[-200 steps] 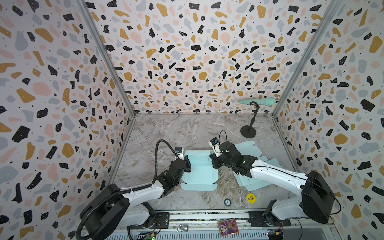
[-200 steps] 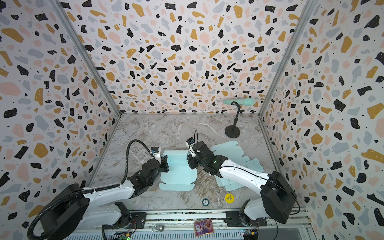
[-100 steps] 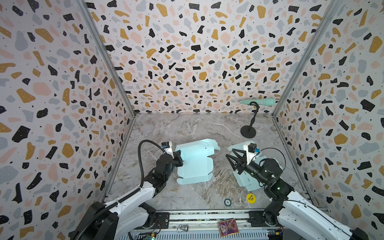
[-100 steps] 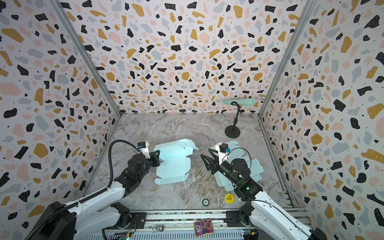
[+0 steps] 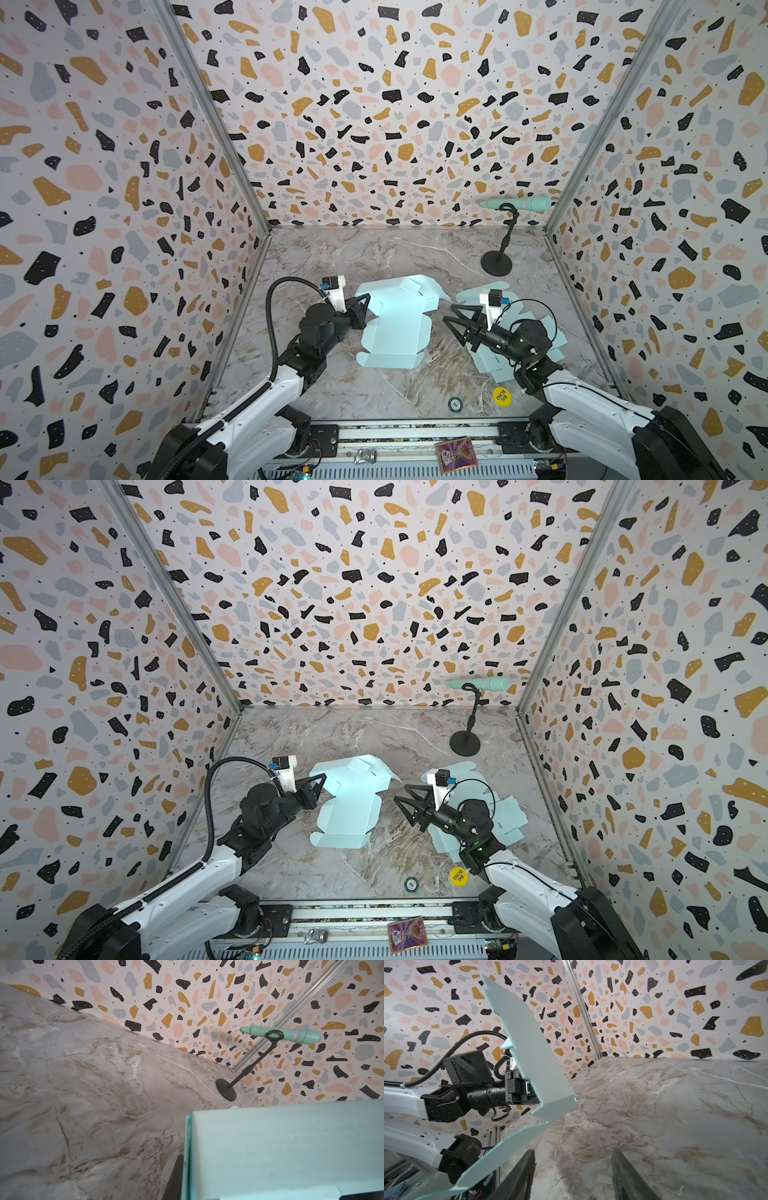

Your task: Fold the paper box

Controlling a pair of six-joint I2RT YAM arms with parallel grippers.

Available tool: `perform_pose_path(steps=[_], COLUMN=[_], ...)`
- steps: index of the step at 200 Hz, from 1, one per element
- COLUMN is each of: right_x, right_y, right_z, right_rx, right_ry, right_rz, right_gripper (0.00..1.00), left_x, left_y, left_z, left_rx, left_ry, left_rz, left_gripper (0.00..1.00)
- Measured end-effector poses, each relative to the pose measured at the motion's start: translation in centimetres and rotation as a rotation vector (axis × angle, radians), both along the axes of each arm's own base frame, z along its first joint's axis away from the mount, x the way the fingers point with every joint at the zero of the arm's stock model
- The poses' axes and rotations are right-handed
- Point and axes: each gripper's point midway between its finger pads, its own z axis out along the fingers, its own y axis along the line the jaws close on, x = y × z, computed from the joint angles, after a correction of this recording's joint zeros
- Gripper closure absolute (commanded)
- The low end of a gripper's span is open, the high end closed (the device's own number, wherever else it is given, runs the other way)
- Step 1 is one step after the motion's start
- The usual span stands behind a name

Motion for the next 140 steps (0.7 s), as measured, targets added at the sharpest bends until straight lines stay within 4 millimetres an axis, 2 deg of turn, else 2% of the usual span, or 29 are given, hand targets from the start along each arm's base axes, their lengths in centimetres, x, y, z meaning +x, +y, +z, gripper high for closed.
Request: perform_pose_path(steps=[38, 86, 113, 140], right_x=[0.0, 0.5, 0.3, -1.0], right_y=[1.4, 3.1, 3.3, 2.3], right_z=[1.7, 2.0, 2.1, 3.2], right_rx=[0.036, 0.043, 0.052, 0.079], right_ry=[-0.048, -0.051, -0.055, -0.092], right_rz=[0.044, 0.070, 0.083, 0.077], right_gripper=[0.45, 0.50, 0.41, 0.38], left_x=[-0.1, -0.2, -0.2, -0.3], left_y=[-0.5, -0.9, -1.0, -1.0], left_z=[0.2, 0.3, 0.4, 0.3], left_rx=[-0.017, -0.025, -0.027, -0.028], left_ry=[-0.004, -0.009, -0.011, -0.009], left_rz=[-0.030, -0.053, -0.057, -0.060], left_gripper=[1.00, 1.00, 1.00, 1.00])
